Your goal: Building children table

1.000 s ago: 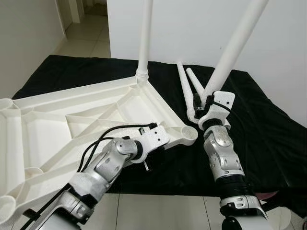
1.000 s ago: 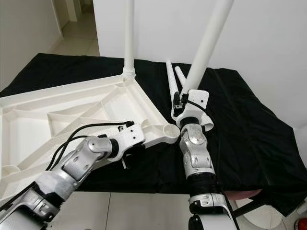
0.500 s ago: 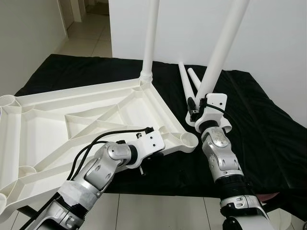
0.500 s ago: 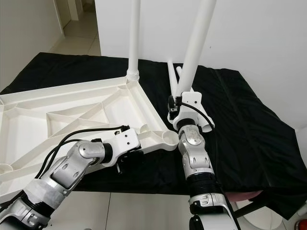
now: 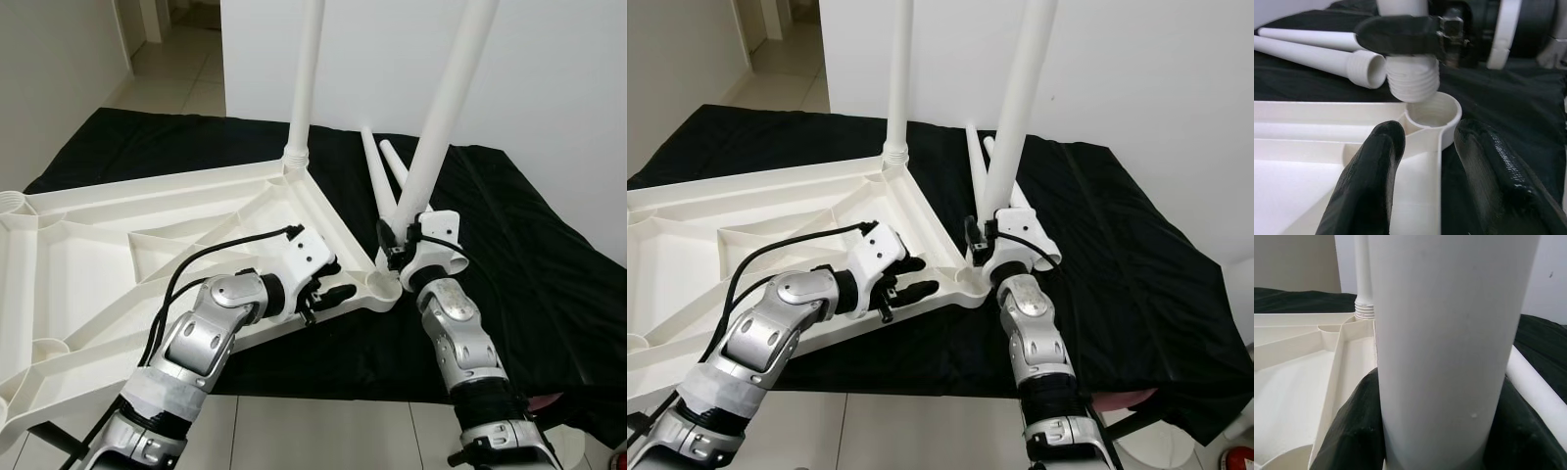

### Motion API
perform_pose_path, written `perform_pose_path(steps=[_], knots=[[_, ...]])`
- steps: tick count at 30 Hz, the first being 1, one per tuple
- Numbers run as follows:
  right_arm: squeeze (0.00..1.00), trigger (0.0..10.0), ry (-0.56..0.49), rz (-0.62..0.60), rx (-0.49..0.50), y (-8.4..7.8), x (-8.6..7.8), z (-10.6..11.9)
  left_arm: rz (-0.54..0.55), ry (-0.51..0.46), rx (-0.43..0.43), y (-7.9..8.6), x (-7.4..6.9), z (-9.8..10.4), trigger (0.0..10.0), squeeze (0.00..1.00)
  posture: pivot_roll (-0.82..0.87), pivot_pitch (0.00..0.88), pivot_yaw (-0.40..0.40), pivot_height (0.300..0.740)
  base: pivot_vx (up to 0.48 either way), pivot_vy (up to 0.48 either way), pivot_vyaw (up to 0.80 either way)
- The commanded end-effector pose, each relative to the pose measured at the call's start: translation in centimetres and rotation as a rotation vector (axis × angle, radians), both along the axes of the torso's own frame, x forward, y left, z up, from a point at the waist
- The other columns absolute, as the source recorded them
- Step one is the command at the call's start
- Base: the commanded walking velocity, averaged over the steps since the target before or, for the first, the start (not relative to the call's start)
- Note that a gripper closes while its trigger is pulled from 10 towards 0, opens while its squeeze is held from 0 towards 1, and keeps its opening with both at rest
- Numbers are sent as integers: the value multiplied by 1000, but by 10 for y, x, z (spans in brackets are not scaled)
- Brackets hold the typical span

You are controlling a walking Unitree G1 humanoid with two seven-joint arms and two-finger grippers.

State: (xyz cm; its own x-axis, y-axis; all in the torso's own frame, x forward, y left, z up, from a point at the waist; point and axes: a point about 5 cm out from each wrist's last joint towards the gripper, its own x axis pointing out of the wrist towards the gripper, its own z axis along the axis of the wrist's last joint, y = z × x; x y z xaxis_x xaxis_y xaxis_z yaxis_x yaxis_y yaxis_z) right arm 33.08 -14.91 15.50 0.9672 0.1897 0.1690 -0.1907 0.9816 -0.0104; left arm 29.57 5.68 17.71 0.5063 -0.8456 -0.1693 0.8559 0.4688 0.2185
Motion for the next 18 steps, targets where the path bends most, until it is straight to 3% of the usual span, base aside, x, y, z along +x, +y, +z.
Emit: perform_pose_path(steps=[1,7,18], knots=[[0,10000,-25,-4,11,-5,-2,3,169,-49,-47,7,7,4,10000,0,20,0,-113,740,0,0,0],[0,10000,-28,27,31,-2,-8,0,217,-65,-141,11,7,13,10000,0,5,0,-102,740,0,0,0],[0,10000,-40,54,34,-4,-11,1,219,-55,-175,10,4,19,10000,0,16,0,-84,740,0,0,0]])
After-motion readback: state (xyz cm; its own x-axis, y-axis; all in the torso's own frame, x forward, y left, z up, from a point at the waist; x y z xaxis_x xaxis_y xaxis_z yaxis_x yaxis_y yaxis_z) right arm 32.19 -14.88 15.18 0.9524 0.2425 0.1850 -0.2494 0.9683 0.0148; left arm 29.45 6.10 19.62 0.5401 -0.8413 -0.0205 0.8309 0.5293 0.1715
